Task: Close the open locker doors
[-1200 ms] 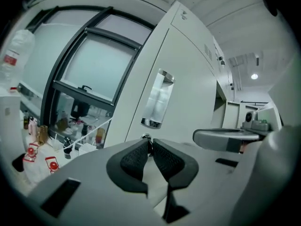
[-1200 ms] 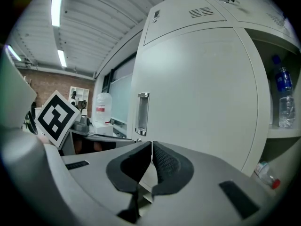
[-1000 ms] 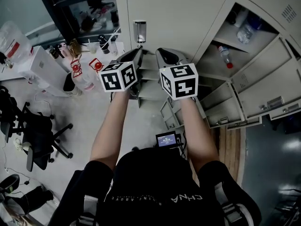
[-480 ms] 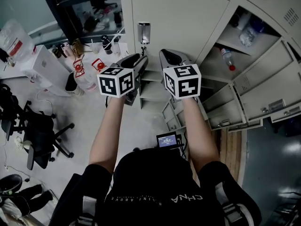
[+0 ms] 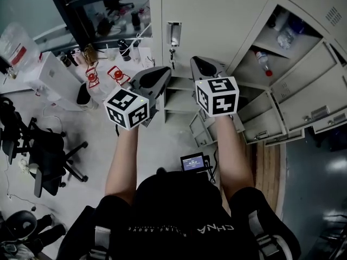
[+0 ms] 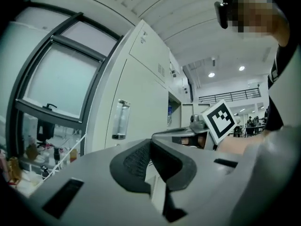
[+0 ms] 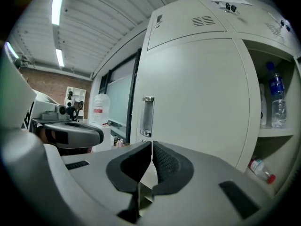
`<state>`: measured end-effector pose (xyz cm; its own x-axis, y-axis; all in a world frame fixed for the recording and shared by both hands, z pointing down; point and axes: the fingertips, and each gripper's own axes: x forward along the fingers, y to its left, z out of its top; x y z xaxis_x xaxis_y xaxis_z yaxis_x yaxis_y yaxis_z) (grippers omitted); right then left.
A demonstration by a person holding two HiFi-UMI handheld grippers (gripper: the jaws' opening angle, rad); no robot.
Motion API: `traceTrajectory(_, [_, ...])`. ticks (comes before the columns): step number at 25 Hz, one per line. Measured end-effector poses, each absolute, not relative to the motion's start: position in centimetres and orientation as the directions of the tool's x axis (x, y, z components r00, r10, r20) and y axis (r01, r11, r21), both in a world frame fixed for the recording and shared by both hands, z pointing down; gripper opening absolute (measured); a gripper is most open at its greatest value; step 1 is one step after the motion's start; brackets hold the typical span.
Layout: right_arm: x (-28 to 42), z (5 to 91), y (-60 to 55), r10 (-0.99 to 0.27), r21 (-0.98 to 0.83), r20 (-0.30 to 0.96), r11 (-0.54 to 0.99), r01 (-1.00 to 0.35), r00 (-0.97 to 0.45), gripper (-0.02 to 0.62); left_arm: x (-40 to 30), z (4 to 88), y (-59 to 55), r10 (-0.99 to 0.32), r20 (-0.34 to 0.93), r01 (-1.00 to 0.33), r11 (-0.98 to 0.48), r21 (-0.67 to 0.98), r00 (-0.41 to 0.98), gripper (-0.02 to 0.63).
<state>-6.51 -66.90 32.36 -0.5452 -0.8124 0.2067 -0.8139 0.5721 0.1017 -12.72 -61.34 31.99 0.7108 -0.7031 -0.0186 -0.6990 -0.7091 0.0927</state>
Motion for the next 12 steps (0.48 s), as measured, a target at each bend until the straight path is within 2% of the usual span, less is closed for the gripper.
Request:
traceTrajectory(3, [-6.7,31.9,-65.1,-0.827,0.108,0.191,0.553,-0.826,-0.528,0.034,-13.0,31.1,-59.8,-0.681,-0.057,-0.678,-0.732,0.063,0.73,0.02])
traceTrajectory(12, [-3.5,32.6,-59.1,-0.873,0.141,0.218,0.471,-0.871,-0.437,0.034,-12.2,31.5,-56.6,-0.643,-0.049,-0.644,-0.765,-0.001,0.764,0.02])
